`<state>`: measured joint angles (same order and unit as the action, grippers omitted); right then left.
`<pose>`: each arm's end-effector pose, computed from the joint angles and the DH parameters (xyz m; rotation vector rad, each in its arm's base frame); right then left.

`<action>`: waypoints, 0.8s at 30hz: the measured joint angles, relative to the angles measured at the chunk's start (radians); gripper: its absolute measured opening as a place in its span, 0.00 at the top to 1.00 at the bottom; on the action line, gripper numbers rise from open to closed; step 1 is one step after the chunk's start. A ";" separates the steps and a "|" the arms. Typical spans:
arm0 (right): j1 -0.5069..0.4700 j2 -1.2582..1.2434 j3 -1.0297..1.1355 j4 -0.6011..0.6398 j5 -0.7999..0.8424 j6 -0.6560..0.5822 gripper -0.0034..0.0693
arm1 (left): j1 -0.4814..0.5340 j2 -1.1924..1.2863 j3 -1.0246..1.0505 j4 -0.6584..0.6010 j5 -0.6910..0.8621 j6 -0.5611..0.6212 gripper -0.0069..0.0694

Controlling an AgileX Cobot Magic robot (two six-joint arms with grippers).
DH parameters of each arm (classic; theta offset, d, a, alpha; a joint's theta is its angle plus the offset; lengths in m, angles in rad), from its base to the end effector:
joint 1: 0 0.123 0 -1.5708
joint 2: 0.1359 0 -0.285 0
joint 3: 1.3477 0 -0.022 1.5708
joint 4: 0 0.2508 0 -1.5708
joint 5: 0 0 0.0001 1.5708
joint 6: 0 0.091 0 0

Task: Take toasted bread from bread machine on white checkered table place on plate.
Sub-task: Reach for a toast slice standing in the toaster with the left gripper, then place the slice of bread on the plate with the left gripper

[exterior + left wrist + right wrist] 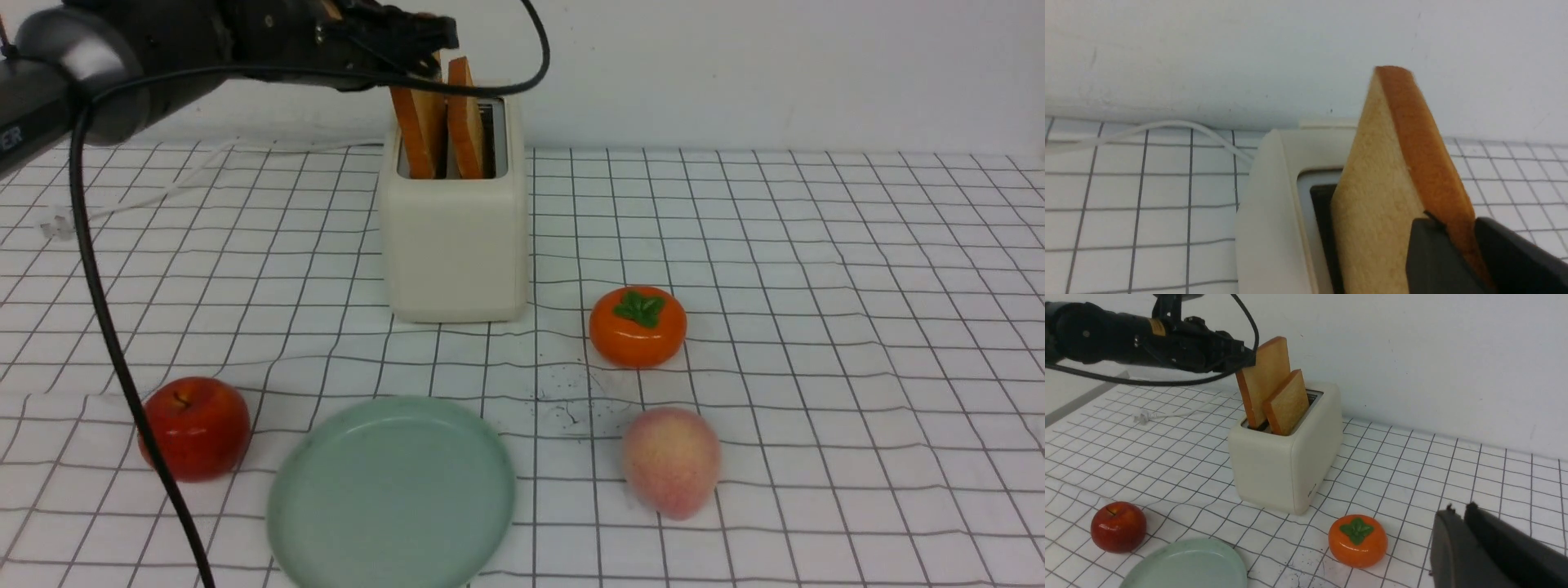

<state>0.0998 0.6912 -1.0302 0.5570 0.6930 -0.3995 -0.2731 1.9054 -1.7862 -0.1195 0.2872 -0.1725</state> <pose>0.1068 0.0416 0.4404 -0.2974 1.7400 0.4094 0.4488 -0.1289 0.3625 0.0099 1.9091 -0.4132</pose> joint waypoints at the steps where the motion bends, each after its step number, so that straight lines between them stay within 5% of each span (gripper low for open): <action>1: 0.000 0.000 0.000 0.008 0.000 -0.001 0.90 | 0.000 -0.021 0.000 0.006 0.003 0.000 0.78; 11: 0.000 0.000 0.000 0.044 -0.001 -0.011 0.90 | 0.000 -0.251 0.000 0.112 0.208 -0.003 0.78; 17: 0.000 0.000 0.000 0.046 0.041 -0.013 0.89 | 0.000 -0.432 0.054 0.097 0.534 -0.005 0.78; 24: 0.000 -0.003 0.000 0.056 0.088 -0.013 0.89 | 0.000 -0.681 0.505 -0.150 0.651 0.056 0.78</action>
<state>0.0998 0.6879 -1.0302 0.6130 0.7814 -0.4125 -0.2731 1.2245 -1.2808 -0.2694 0.9380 -0.1164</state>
